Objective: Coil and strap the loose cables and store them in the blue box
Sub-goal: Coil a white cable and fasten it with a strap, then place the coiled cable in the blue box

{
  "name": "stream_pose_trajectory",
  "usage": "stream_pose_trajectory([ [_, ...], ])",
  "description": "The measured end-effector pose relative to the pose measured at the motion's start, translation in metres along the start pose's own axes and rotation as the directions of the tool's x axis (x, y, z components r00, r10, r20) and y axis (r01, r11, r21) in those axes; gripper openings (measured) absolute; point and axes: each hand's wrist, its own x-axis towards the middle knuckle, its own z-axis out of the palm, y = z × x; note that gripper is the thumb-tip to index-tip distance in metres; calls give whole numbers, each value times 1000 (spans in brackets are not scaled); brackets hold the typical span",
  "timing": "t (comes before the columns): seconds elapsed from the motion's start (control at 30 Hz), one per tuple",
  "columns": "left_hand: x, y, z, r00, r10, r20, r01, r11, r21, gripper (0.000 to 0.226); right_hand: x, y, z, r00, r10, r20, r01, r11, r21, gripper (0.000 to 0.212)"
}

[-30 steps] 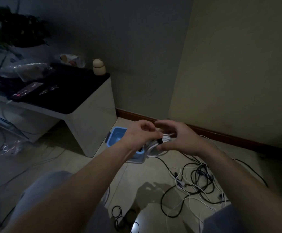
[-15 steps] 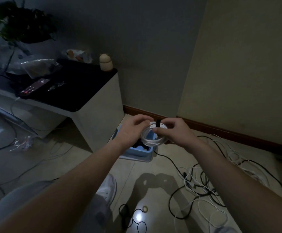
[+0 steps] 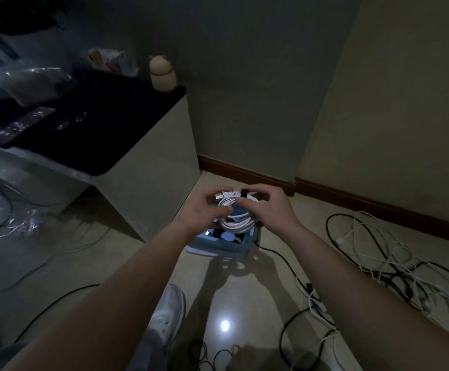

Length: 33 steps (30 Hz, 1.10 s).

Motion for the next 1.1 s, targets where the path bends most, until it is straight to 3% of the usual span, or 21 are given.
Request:
stream_pose_trajectory([
  [0.27,77,-46,-18,982,-170,-77,165,984,-66,41,72,57,37,999,-41,-9,38,981,-191,31],
  [0.4,113,-80,-23,958,-257,-128,236,959,-156,37,102,86,60,996,-85,33,90,878,-470,34],
  [0.5,135,-105,-26,935,-309,-175,274,941,-200,32,117,109,74,990,-73,120,128,821,-556,34],
  [0.7,167,-155,-28,865,-416,-281,350,901,-256,29,144,151,94,938,125,324,30,900,-434,36],
  [0.83,179,-181,-26,789,-348,-507,347,933,-101,32,157,168,115,895,228,384,-117,949,-291,40],
  [0.93,181,-191,-22,774,-219,-595,318,946,66,35,164,177,132,902,270,338,-229,961,-156,40],
  [1.1,177,-204,-16,771,8,-637,333,847,414,30,165,191,158,932,357,65,-356,934,-31,36],
])
